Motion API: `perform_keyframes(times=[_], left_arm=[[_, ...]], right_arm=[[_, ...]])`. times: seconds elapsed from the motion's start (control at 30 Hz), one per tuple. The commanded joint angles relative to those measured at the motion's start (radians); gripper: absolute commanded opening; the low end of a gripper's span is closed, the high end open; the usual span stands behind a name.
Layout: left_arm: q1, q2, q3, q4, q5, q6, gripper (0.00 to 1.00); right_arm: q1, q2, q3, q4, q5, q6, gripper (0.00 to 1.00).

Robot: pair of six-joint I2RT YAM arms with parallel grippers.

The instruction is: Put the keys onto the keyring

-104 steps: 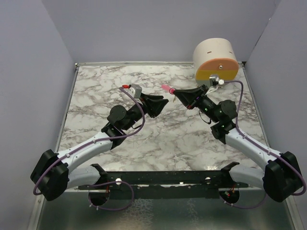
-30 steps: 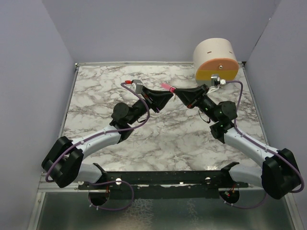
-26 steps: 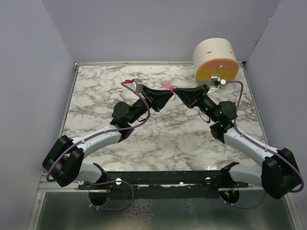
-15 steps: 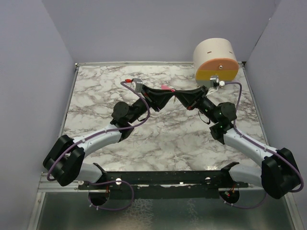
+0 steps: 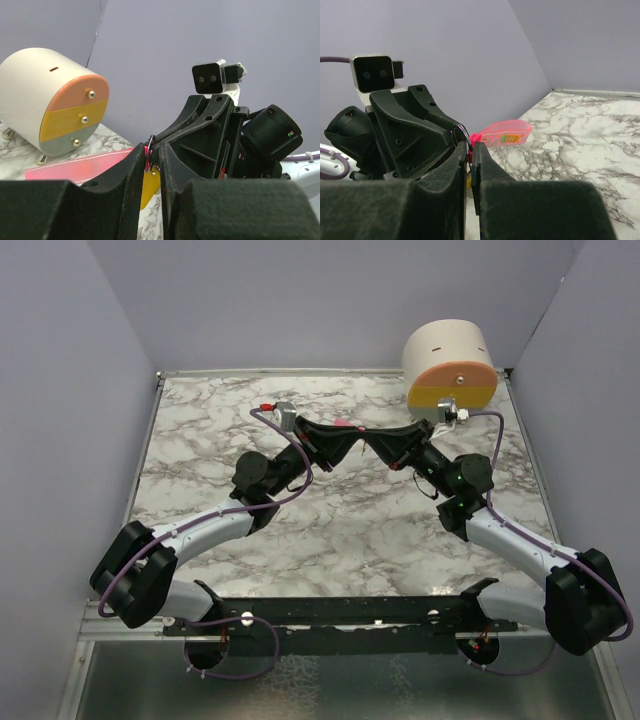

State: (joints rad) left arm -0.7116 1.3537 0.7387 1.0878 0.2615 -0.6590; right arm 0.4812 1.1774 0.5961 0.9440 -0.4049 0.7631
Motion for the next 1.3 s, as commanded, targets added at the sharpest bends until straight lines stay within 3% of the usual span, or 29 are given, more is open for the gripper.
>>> perform_keyframes(times=[0.0,0.17,0.3,0.53,0.73,0.83,1.0,1.27], left_arm=[[0.003,-0.004,0.013,0.055,0.042,-0.017,0.18],[0.003,-0.005,0.006,0.064,0.045,-0.019,0.0],[0.007,-0.007,0.012,0.055,0.056,-0.019,0.0],[0.028,-0.057,0.061,-0.161,0.043,0.015,0.0],[0.063,-0.087,0.125,-0.367,0.069,0.046,0.0],[0.07,-0.082,0.179,-0.473,0.095,0.07,0.0],[0.072,-0.044,0.292,-0.676,0.143,0.136,0.0],[0.068,0.07,0.498,-1.019,0.243,0.262,0.0]], right_arm=[[0.002,0.007,-0.002,0.032,-0.006,0.008,0.01],[0.0,0.014,-0.001,0.032,-0.008,0.006,0.01],[0.001,0.015,0.005,0.017,-0.008,-0.014,0.02],[0.001,-0.079,-0.009,-0.115,0.061,-0.111,0.38],[0.002,-0.229,-0.046,-0.292,0.148,-0.259,0.46],[0.001,-0.286,-0.064,-0.353,0.139,-0.355,0.55],[0.002,-0.322,-0.079,-0.445,0.074,-0.491,0.57],[0.002,-0.274,-0.109,-0.42,-0.004,-0.579,0.57]])
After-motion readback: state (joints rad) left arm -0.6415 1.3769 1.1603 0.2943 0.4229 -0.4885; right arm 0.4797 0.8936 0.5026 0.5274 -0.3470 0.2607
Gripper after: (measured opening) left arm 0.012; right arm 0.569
